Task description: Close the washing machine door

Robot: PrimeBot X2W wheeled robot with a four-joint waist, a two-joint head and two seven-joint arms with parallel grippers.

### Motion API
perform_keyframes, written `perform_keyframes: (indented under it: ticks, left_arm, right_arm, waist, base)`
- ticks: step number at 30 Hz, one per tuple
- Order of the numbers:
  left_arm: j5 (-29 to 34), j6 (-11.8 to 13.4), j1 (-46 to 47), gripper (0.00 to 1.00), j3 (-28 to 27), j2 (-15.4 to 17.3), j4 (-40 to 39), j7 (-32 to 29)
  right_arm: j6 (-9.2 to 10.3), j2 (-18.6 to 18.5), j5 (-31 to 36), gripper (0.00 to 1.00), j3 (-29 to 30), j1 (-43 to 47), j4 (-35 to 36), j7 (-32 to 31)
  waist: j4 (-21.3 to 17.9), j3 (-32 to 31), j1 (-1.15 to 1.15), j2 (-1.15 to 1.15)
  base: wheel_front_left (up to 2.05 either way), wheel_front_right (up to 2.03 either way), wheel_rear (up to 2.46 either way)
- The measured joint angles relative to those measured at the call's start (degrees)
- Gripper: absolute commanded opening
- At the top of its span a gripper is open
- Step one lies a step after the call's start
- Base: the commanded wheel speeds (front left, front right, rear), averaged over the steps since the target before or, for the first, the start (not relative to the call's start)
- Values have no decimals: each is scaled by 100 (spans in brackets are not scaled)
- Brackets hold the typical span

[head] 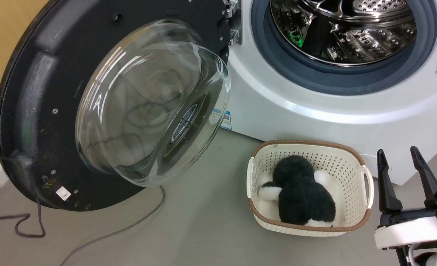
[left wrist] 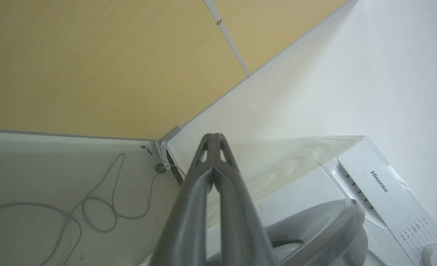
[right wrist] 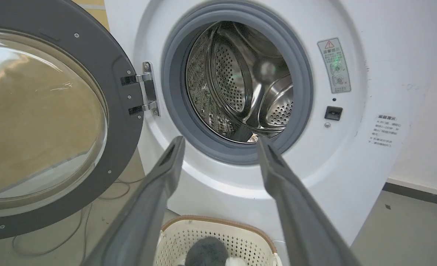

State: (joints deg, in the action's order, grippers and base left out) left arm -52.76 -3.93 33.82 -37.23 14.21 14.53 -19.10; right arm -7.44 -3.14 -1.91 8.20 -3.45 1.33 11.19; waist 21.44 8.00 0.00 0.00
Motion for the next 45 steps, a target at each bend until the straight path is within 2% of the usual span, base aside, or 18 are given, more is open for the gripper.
perform_keyframes:
  ticks: [5, 11, 18, 30, 39, 45]
  left_arm:
    - [-468, -138, -243, 0, -92, 85, 271, -513]
    - [-848, -192, -554, 0, -35, 120, 394, -719]
    - [-1741, -237, -828, 0, 328, -111, 220, -1107]
    - [-3084, -324, -1505, 0, 613, -277, -176, -1690]
    - [-3221, -328, -2369, 0, 1500, -677, -1161, -1915]
    - [-3204, -328, -2887, 0, 2140, -726, -1949, -1994]
  right_arm:
    - [0, 1, 0, 100, 56, -33, 10, 54]
    - [0, 1, 0, 100, 107, -72, 13, 113]
    - [0, 2, -1, 100, 132, -205, 14, 208]
    - [0, 4, -60, 100, 214, -262, 13, 341]
    - [0, 7, -165, 100, 280, -259, -7, 356]
    - [0, 9, -191, 100, 289, -257, -26, 356]
  waist:
    - [30, 82, 0, 0]
    - [102, 172, 0, 0]
    - [215, 257, 0, 0]
    - [336, 303, 0, 0]
    - [358, 210, 0, 0]
    - [384, 95, 0, 0]
  base:
    - [0, 0, 0]
    - [0, 0, 0]
    - [0, 0, 0]
    - [0, 0, 0]
    - [0, 0, 0]
    - [0, 0, 0]
